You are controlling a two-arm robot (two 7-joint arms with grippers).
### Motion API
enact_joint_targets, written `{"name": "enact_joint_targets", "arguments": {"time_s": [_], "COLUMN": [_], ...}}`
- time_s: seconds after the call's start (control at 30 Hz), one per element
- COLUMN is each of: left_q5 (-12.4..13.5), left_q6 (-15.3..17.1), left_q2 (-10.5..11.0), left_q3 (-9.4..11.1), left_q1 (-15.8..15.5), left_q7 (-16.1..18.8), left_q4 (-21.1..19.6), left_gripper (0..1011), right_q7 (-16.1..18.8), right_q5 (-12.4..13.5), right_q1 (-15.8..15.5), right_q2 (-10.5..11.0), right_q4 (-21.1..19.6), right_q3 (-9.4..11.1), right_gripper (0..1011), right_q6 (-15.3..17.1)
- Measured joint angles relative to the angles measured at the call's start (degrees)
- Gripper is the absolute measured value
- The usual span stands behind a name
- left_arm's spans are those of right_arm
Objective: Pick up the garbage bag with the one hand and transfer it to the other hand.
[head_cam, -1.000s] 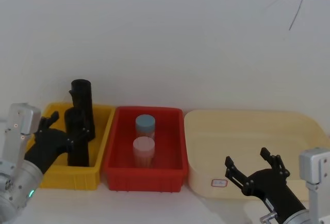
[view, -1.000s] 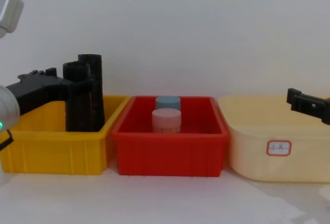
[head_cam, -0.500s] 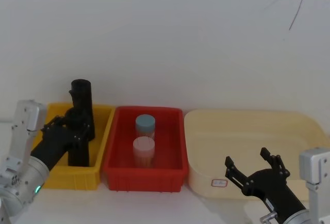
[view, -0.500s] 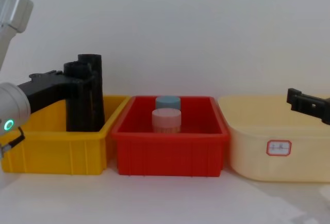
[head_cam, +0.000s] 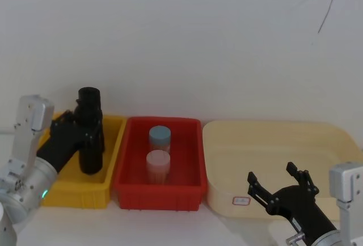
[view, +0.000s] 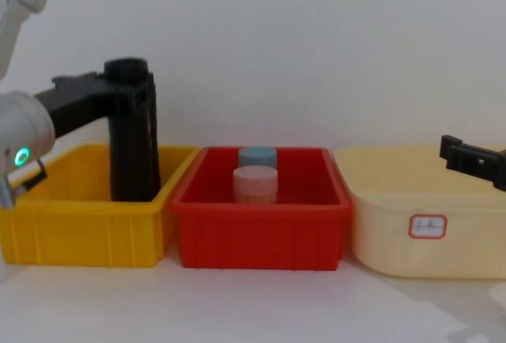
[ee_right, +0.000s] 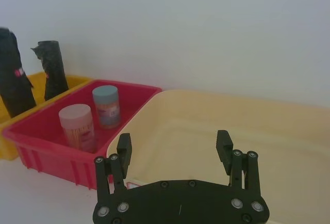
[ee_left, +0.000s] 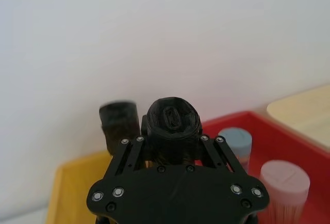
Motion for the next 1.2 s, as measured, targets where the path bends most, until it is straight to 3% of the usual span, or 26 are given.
{"name": "enact_joint_targets", "arguments": {"time_s": [0.37,0.63,1.2], "left_q5": [2.7,3.1,-1.3], "left_q6": [-1.8,-3.0,-1.7], "left_q2": [0.1,-0.2,-2.5], "left_q3": [0.5,1.5,5.2], "left_q1": [-1.3,-2.8,-5.6], "left_q7": [0.0,-2.5,-11.3], "left_q4": [-4.4,-6.7,-8.2], "left_gripper": [375,375,375], "right_q7": [0.0,0.0,0.0], "right_q5": [0.0,0.0,0.0], "right_q1": [0.0,0.0,0.0], "right_q2": [0.0,0.0,0.0], "right_q4": [0.0,0.0,0.0], "right_q3": [0.0,0.0,0.0], "right_gripper": [1001,1001,1001], "right_q6": [0.0,0.0,0.0]}}
